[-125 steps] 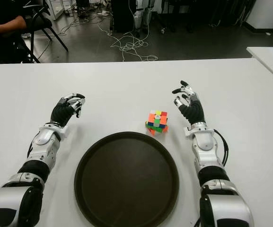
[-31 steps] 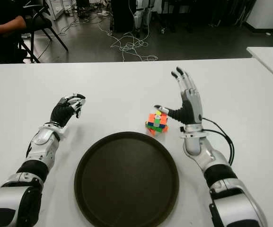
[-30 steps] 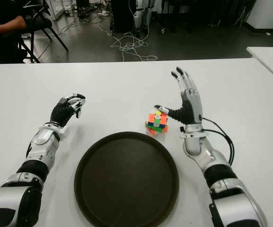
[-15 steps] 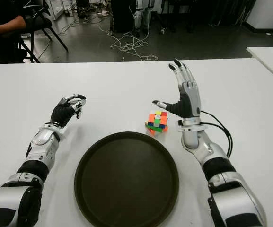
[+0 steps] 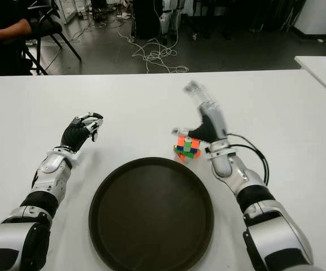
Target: Pick up the Rubik's Cube and put it in the plate
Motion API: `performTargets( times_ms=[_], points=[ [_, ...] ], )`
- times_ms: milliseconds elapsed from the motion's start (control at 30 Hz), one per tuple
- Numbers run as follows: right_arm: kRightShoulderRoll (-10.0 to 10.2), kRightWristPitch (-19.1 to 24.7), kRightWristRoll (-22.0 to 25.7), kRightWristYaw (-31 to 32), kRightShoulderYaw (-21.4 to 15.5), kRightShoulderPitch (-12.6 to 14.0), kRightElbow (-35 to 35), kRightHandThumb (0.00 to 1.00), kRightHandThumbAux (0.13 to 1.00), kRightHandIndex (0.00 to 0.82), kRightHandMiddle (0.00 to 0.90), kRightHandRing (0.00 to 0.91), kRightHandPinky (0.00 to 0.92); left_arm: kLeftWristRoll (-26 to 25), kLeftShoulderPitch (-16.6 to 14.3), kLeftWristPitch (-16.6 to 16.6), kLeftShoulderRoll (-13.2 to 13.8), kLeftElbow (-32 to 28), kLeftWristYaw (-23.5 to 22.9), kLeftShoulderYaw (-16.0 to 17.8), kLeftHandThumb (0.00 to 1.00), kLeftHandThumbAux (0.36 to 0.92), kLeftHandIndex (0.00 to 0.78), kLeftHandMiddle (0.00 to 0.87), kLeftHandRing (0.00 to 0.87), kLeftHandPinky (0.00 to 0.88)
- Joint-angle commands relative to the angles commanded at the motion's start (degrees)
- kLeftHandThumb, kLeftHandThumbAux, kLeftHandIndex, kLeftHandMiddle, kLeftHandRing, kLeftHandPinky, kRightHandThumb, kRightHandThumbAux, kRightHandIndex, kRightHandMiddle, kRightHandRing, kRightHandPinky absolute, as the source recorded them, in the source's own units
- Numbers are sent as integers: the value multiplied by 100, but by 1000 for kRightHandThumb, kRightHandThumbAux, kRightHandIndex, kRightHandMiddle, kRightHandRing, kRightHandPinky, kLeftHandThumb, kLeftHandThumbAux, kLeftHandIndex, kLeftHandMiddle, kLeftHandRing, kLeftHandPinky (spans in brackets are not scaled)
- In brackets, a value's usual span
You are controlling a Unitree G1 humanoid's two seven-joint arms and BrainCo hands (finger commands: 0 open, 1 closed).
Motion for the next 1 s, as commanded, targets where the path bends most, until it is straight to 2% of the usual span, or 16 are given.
performTargets(
  times_ms=[167, 300, 833, 1000],
  points=[
    [-77, 183, -23, 546, 77, 5, -158, 0, 734, 146, 140, 148, 162, -22, 3, 16, -9, -19, 8, 17, 684, 718, 433, 755, 766, 771],
    [-115, 393, -90, 733, 134, 18, -274, 0, 706, 156, 144, 154, 156, -24, 4, 21, -10, -26, 15, 19, 684, 718, 433, 755, 766, 771],
    [-357, 1486, -433, 1815, 620, 39, -787, 0, 676, 137, 132, 132, 91, -3, 7, 13, 2, -21, 8, 1, 684, 719, 433, 754, 765, 771],
    [-426, 1587, -513, 1931, 714, 77, -982, 0, 687, 150, 143, 134, 85, -14, 14, 16, 1, -28, -6, 7, 684, 719, 432, 755, 766, 775]
  ],
)
